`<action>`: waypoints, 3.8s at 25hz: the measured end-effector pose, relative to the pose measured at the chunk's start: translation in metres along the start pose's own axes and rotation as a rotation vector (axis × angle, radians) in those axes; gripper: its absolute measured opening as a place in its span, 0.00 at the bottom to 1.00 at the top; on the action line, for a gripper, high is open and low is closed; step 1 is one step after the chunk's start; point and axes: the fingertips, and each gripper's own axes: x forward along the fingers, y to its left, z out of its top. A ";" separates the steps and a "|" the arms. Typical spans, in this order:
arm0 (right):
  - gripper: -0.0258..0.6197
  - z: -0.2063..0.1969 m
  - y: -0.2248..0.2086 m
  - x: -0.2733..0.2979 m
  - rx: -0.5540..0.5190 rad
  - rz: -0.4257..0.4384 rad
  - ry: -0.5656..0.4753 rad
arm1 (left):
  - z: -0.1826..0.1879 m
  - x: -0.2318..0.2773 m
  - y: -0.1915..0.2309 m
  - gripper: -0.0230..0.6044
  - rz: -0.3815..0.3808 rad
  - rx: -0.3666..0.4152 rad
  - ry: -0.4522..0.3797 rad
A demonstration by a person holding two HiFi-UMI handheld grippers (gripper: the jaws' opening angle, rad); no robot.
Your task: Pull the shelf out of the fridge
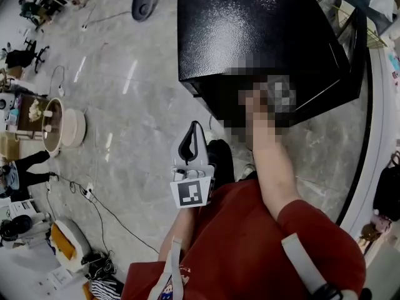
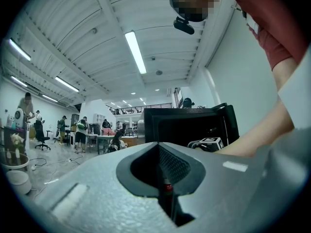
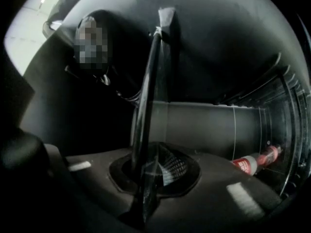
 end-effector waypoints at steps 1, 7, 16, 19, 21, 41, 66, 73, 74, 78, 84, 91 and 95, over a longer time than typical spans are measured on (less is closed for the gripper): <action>0.07 0.000 0.001 -0.003 0.004 0.000 0.001 | -0.002 -0.001 -0.001 0.04 -0.002 -0.002 0.000; 0.07 0.002 0.003 -0.018 0.005 0.006 0.012 | 0.011 0.003 -0.006 0.04 -0.011 -0.016 -0.025; 0.06 0.003 0.006 -0.047 0.052 -0.005 0.004 | 0.009 -0.005 -0.011 0.04 -0.008 -0.031 -0.023; 0.06 0.002 0.006 -0.058 0.062 -0.011 0.007 | 0.006 -0.011 -0.012 0.04 -0.003 -0.033 -0.017; 0.06 0.003 0.005 -0.066 0.063 -0.014 0.012 | 0.006 -0.014 -0.014 0.04 0.000 -0.032 -0.017; 0.05 0.019 0.008 -0.170 0.095 -0.020 0.071 | -0.001 -0.059 -0.038 0.04 0.056 -0.050 -0.007; 0.05 -0.010 0.057 -0.315 0.053 -0.039 0.017 | 0.013 -0.127 0.004 0.04 -0.061 -0.078 -0.002; 0.05 -0.033 0.078 -0.375 0.049 -0.057 -0.008 | 0.021 -0.171 0.022 0.04 -0.106 -0.072 -0.011; 0.05 -0.035 0.081 -0.383 0.049 -0.054 -0.013 | 0.021 -0.177 0.024 0.04 -0.116 -0.071 -0.015; 0.05 -0.047 0.098 -0.416 0.056 -0.040 -0.025 | 0.022 -0.201 0.037 0.04 -0.129 -0.072 -0.023; 0.06 -0.051 0.126 -0.458 0.063 -0.014 -0.043 | 0.035 -0.223 0.046 0.04 -0.156 -0.060 -0.050; 0.05 -0.049 0.170 -0.490 0.067 0.031 -0.081 | 0.054 -0.242 0.049 0.04 -0.190 -0.041 -0.069; 0.06 -0.048 0.192 -0.509 0.075 0.016 -0.116 | 0.069 -0.253 0.053 0.04 -0.195 0.000 -0.080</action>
